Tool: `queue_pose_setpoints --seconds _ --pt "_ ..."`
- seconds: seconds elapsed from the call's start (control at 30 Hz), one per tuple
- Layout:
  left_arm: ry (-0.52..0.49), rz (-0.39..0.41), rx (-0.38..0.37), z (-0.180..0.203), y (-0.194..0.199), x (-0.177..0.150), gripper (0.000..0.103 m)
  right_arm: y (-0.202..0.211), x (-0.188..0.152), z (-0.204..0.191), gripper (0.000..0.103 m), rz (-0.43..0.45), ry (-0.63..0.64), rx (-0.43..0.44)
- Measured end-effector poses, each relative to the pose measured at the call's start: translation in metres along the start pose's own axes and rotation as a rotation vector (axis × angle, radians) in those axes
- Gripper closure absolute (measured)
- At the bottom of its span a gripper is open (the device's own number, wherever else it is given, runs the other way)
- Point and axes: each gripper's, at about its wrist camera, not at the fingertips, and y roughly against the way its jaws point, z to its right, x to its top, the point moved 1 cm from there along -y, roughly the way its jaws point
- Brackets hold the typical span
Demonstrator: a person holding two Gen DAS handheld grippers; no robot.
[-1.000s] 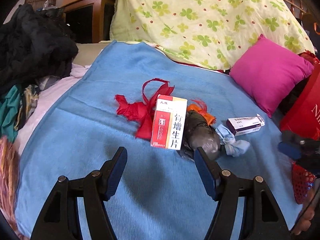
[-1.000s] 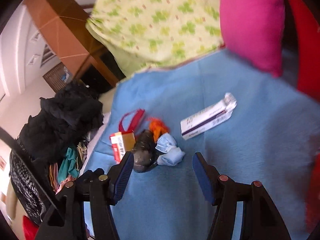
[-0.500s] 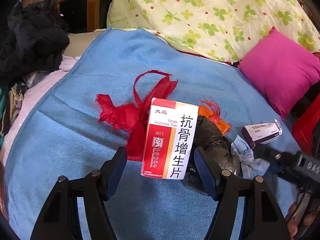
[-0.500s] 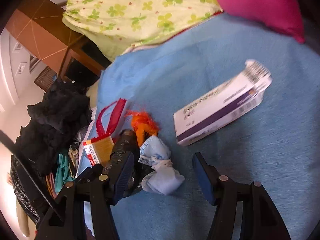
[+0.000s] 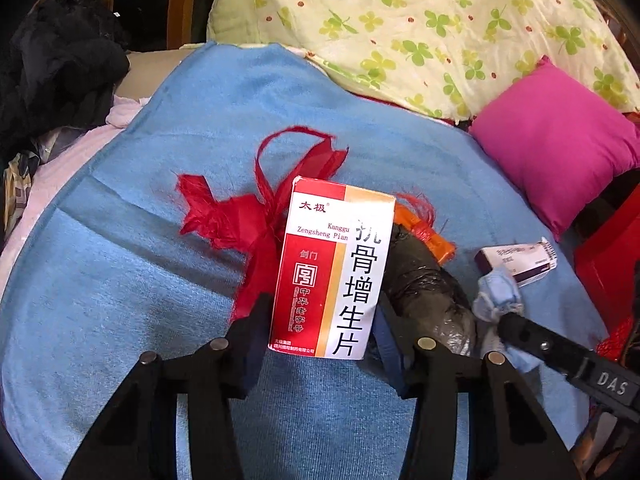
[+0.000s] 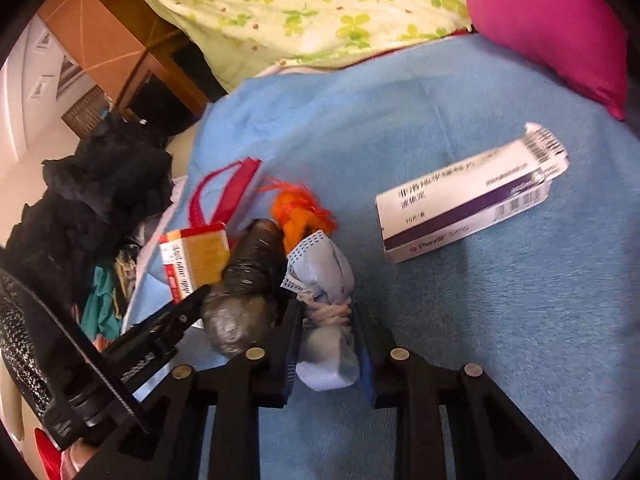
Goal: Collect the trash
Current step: 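Grasp the light blue face mask with the right tool while the left tool grasps the white-red medicine box, then carry the mask and medicine box toward the red mesh basket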
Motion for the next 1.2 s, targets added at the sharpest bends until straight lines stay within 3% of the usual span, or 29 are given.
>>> queue_pose_setpoints --seconds 0.3,0.57,0.97,1.2 --pt "-0.017 0.107 0.027 -0.002 0.062 -0.006 0.052 0.063 -0.006 -0.005 0.076 0.096 0.014 0.004" --pt "-0.105 0.196 0.017 0.024 0.118 -0.033 0.052 0.125 -0.024 -0.020 0.076 0.189 0.040 0.031" --pt "-0.225 0.220 -0.011 0.079 0.138 -0.061 0.052 0.199 -0.065 -0.006 0.076 0.305 0.035 0.003" --pt "-0.292 0.240 -0.004 0.105 0.147 -0.073 0.052 0.212 -0.068 0.005 0.076 0.322 0.021 -0.017"
